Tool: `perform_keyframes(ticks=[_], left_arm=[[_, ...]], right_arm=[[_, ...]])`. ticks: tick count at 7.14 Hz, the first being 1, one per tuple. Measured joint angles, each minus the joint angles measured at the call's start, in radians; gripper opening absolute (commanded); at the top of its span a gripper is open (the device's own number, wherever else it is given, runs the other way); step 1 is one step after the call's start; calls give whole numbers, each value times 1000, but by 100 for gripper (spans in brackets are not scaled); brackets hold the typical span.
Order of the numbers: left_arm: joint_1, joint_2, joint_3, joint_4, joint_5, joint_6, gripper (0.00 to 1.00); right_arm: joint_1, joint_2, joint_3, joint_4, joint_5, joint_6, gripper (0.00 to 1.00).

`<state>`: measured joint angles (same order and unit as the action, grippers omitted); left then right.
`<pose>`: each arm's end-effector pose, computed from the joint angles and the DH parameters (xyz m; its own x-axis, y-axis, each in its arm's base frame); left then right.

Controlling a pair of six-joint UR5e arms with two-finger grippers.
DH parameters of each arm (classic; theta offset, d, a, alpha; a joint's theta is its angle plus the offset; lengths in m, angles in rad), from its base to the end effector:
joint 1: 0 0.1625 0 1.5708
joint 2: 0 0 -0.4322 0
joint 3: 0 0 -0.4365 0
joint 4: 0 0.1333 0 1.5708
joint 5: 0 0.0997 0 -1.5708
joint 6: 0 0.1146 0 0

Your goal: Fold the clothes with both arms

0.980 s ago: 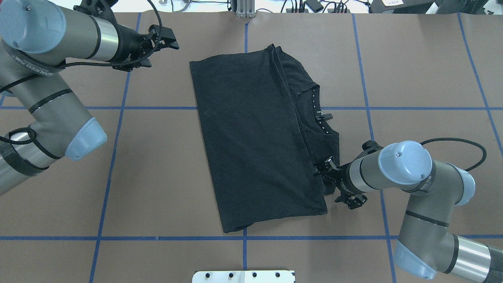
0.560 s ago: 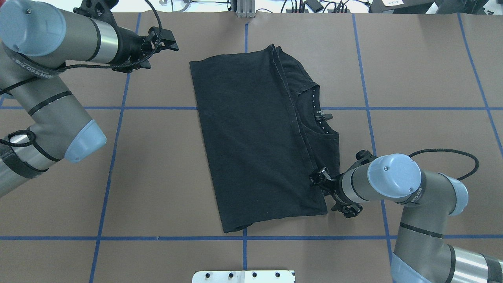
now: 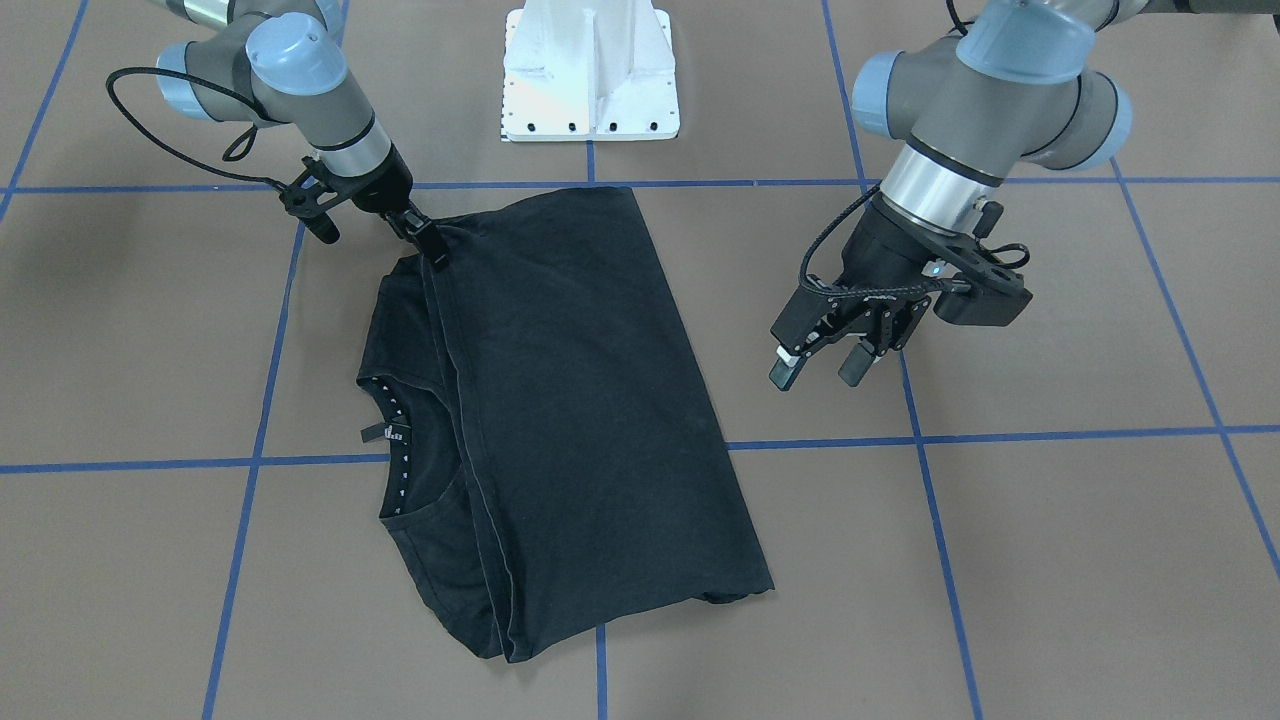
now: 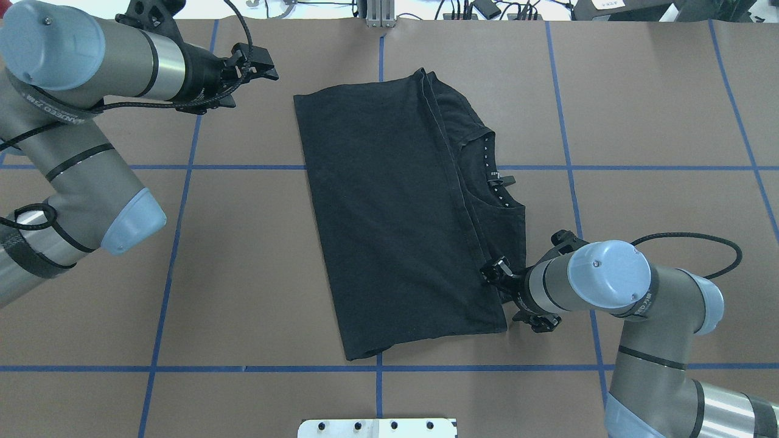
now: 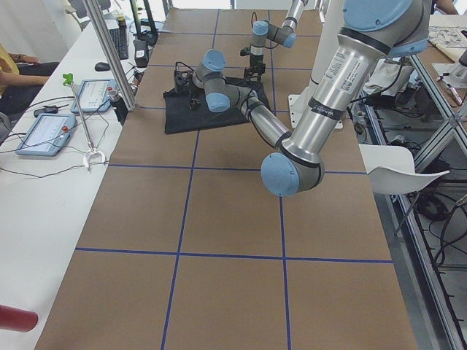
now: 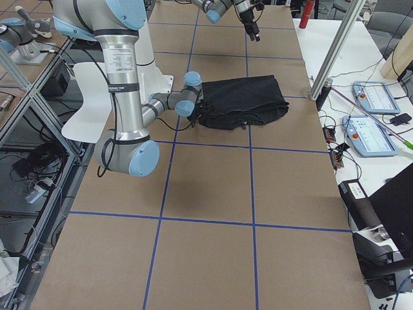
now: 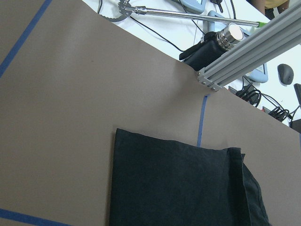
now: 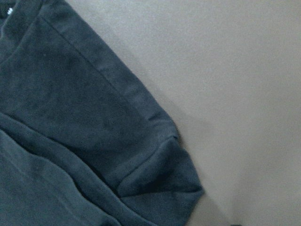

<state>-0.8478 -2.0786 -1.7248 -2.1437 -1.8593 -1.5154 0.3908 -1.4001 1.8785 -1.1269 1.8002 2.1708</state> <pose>0.3818 -0.5848 0.2140 0.2478 -0.2006 -0.9478 0.5282 0.8481 -0.0414 -0.5232 -0.3315 0.3754 0.3461 0.7373 0.5802 -0.4832 0.6702 -0.5634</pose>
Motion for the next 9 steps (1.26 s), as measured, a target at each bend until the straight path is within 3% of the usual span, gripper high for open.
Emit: perform_keyframes(ticks=[2, 3, 4, 5, 9], left_arm=[[1, 1, -4, 1, 0, 0, 100], [1, 0, -5, 1, 0, 0, 100], [1, 0, -8, 2, 0, 0, 100], [2, 6, -14, 3, 0, 0, 100], [3, 37, -47, 5, 0, 0, 100]], right_arm=[[1, 0, -5, 0, -6, -3, 83], [1, -1, -7, -1, -9, -6, 73], [2, -1, -8, -2, -11, -8, 34], [3, -1, -8, -3, -12, -9, 0], [9, 2, -2, -19, -9, -14, 0]])
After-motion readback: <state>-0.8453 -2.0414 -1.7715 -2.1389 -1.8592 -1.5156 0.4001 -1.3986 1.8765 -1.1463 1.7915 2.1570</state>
